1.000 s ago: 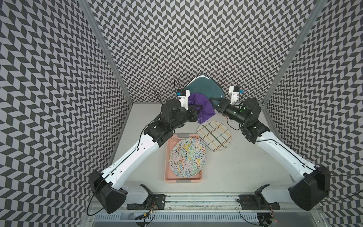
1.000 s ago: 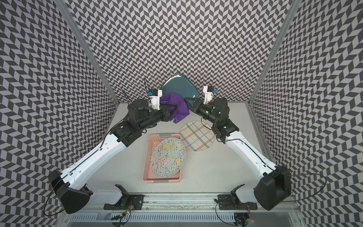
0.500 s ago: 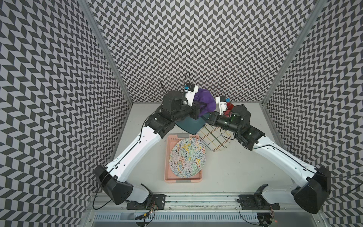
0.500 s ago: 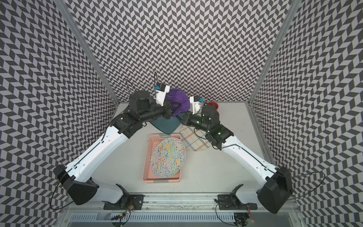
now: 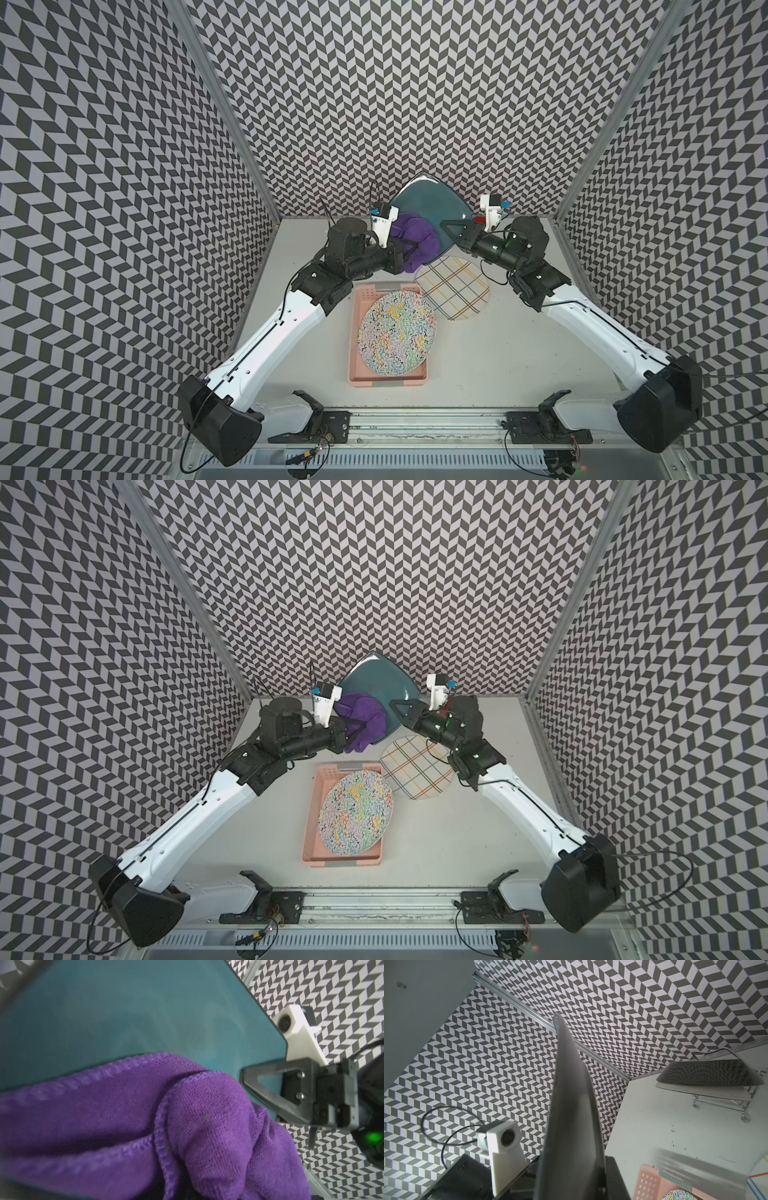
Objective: Wipe the wet plate dry
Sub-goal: Wipe the plate with towel.
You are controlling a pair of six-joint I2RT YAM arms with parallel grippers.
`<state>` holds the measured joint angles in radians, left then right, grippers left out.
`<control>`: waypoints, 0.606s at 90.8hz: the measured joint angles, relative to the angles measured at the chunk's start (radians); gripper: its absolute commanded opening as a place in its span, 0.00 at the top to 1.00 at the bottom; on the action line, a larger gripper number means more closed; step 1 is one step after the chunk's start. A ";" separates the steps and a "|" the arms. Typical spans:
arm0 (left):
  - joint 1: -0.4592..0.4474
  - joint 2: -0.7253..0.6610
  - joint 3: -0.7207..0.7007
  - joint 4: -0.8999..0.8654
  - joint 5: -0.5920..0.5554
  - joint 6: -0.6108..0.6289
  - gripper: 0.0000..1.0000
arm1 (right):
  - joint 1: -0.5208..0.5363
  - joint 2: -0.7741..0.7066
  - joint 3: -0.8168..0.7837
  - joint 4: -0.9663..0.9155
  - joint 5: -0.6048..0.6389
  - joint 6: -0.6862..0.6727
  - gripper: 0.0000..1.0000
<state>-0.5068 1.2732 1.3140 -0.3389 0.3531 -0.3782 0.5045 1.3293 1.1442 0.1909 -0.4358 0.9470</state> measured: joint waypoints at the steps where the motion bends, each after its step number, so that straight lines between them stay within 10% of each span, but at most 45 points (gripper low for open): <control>1: 0.011 0.004 0.008 0.000 0.000 -0.005 1.00 | 0.004 -0.001 -0.003 0.004 0.002 0.000 1.00; 19: 0.188 0.092 0.172 -0.034 0.004 0.021 1.00 | 0.079 -0.038 -0.070 -0.045 -0.023 -0.037 1.00; 43: -0.122 0.177 0.242 -0.076 -0.003 0.226 1.00 | -0.016 -0.093 -0.066 -0.071 -0.056 0.010 1.00; 55: -0.094 0.111 0.133 -0.066 0.021 0.224 1.00 | -0.097 -0.089 -0.066 -0.025 -0.075 0.055 1.00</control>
<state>-0.6006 1.3838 1.4471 -0.4046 0.3737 -0.1547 0.4080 1.2404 1.0779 0.1661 -0.5110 1.0019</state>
